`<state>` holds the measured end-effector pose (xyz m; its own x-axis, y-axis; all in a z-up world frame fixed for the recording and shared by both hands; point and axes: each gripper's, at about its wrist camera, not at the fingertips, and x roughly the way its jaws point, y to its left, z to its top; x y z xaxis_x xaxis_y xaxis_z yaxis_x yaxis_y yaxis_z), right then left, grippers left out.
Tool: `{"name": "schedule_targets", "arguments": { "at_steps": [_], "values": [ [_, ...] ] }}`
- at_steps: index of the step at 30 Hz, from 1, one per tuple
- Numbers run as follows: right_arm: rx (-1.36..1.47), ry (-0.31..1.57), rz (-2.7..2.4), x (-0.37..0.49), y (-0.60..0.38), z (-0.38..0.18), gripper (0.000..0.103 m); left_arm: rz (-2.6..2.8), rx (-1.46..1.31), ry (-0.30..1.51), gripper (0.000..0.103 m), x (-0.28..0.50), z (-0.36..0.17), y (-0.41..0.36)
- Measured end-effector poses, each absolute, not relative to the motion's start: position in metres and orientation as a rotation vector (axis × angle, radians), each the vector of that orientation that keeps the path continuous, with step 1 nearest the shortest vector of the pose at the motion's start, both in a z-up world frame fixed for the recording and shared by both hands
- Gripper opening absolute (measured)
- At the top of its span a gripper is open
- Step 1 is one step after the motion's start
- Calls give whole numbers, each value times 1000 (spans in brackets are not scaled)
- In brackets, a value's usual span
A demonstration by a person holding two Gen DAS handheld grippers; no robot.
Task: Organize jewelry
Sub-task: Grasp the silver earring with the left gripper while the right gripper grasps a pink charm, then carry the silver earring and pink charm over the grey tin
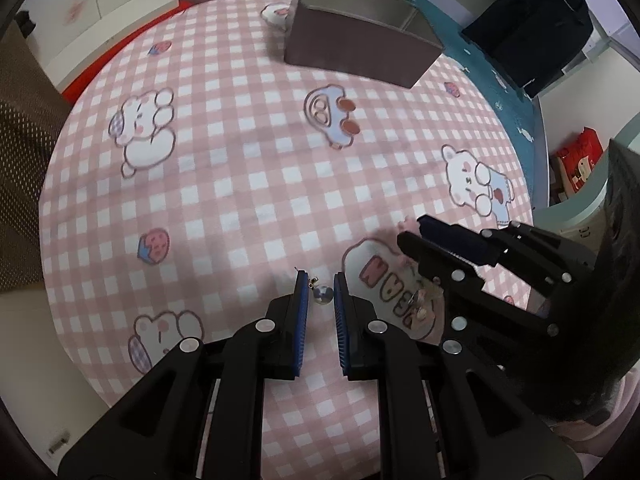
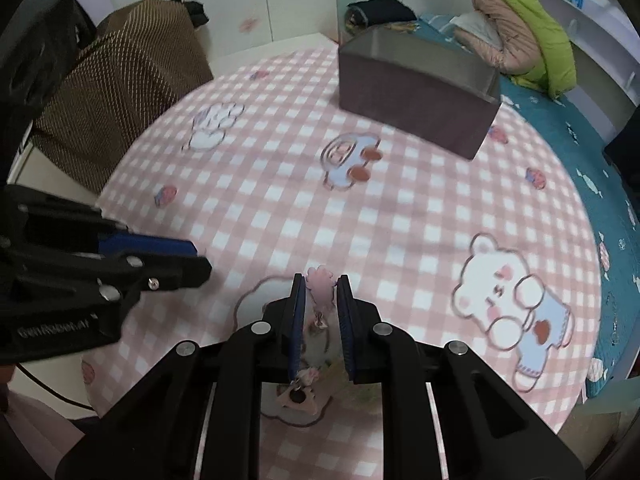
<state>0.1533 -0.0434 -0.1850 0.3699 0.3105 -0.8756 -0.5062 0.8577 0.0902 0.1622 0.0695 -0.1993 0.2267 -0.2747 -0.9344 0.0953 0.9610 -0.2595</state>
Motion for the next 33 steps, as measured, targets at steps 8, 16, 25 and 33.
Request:
{"name": "schedule_targets", "arguments": {
  "at_steps": [8, 16, 25, 33],
  "values": [
    [-159, 987, 487, 176, -58, -149, 14, -269, -128, 1259, 13, 185, -179, 59],
    [-132, 923, 438, 206, -71, -128, 14, -257, -94, 1216, 13, 210, -163, 56],
    [-77, 863, 378, 240, -84, -110, 14, -260, -88, 1132, 13, 248, -142, 53],
    [-45, 833, 347, 267, -89, -107, 14, -249, -90, 1084, 13, 288, -133, 44]
  ]
}}
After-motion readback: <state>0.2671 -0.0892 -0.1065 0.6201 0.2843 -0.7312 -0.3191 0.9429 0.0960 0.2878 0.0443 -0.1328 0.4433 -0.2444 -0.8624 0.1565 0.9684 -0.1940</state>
